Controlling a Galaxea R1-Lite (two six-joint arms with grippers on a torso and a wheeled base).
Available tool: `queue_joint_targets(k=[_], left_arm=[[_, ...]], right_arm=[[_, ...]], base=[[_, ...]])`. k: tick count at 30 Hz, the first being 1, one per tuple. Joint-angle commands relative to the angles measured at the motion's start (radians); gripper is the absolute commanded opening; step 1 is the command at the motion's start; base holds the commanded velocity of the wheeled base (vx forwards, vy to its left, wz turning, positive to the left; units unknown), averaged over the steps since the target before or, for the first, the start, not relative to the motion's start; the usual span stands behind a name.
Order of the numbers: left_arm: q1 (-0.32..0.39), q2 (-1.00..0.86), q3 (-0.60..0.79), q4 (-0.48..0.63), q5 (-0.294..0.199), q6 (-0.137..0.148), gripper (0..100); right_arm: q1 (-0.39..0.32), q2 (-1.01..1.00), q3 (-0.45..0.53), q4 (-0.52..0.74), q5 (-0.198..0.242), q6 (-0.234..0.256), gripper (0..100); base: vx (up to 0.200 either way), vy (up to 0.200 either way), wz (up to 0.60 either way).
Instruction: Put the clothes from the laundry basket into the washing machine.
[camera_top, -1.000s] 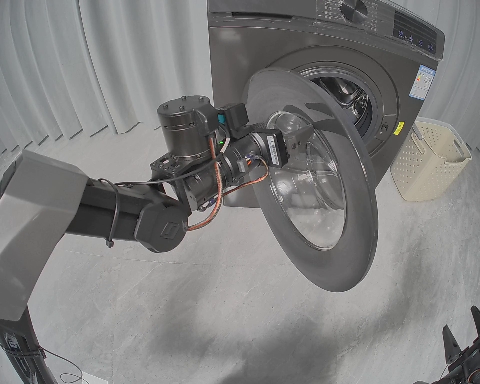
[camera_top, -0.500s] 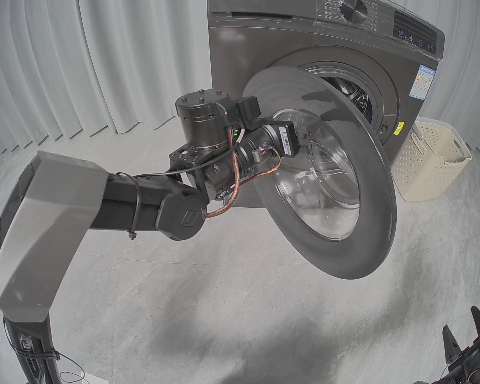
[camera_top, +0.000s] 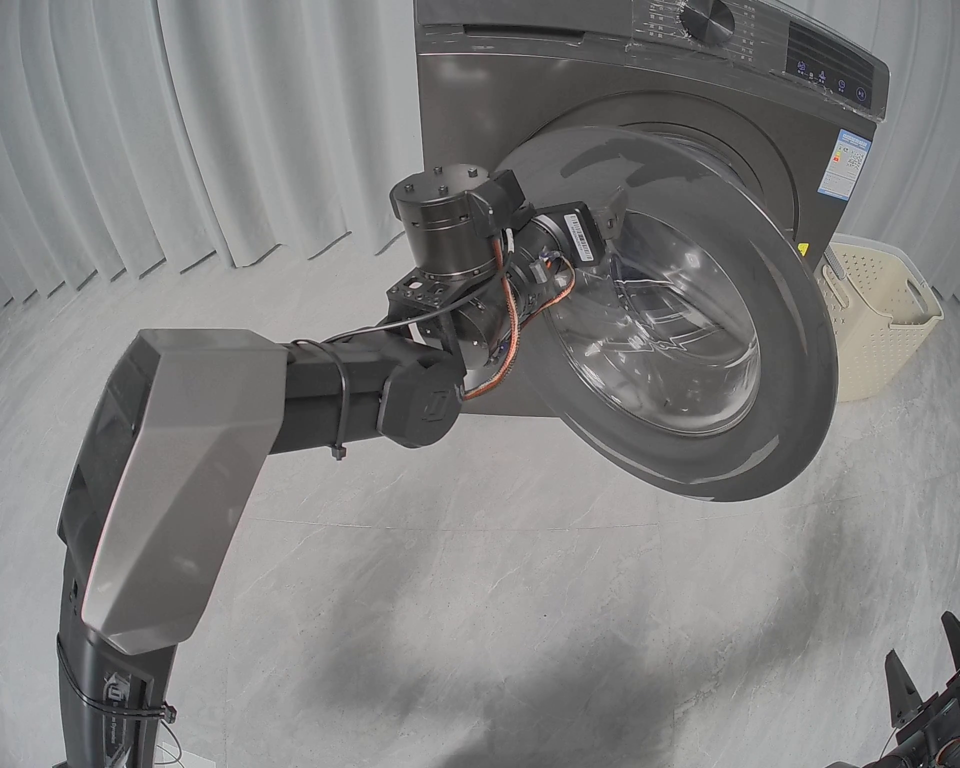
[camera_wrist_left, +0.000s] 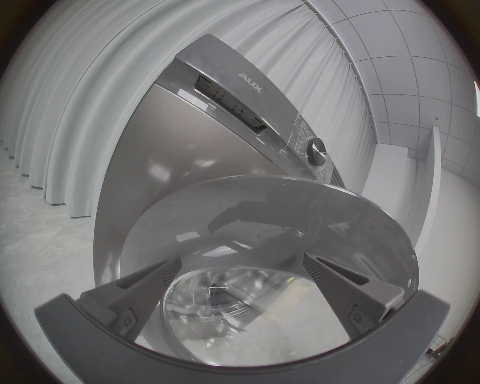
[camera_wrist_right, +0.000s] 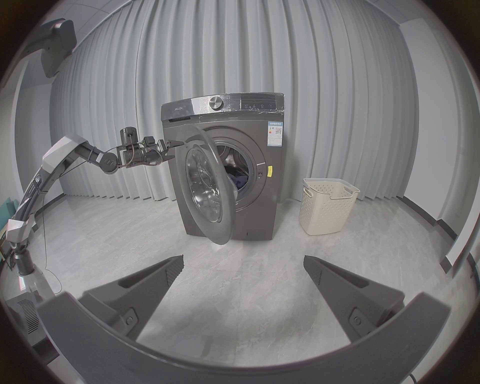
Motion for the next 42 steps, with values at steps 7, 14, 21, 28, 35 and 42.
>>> queue_joint_targets(k=[7,14,21,28,35,42], left_arm=[[-0.005,-0.455,0.722,-0.014,-0.011,0.002,100],[-0.033,-1.102,1.394,-0.039,-0.106,0.06,100],[0.117,-1.582,1.764,0.039,-0.11,0.226,100],[0.331,-1.917,1.873,0.263,-0.109,0.261,100],[0.541,-2.233,1.934,0.57,-0.12,0.301,100],[0.703,-2.317,1.974,0.631,-0.107,0.261,100]], right_arm=[[0.0,-0.012,0.018,-0.001,0.0,-0.001,100],[0.0,-0.012,0.018,-0.001,0.0,-0.001,100],[0.0,-0.013,0.018,-0.001,0.002,-0.001,100],[0.0,-0.012,0.018,-0.001,0.0,-0.001,100],[0.0,-0.012,0.016,-0.001,0.0,-0.001,100],[0.0,-0.012,0.018,-0.001,0.002,-0.001,100]], base=[[0.0,0.0,0.0],[0.0,0.0,0.0],[0.0,0.0,0.0],[0.0,0.0,0.0],[0.0,0.0,0.0],[0.0,0.0,0.0]])
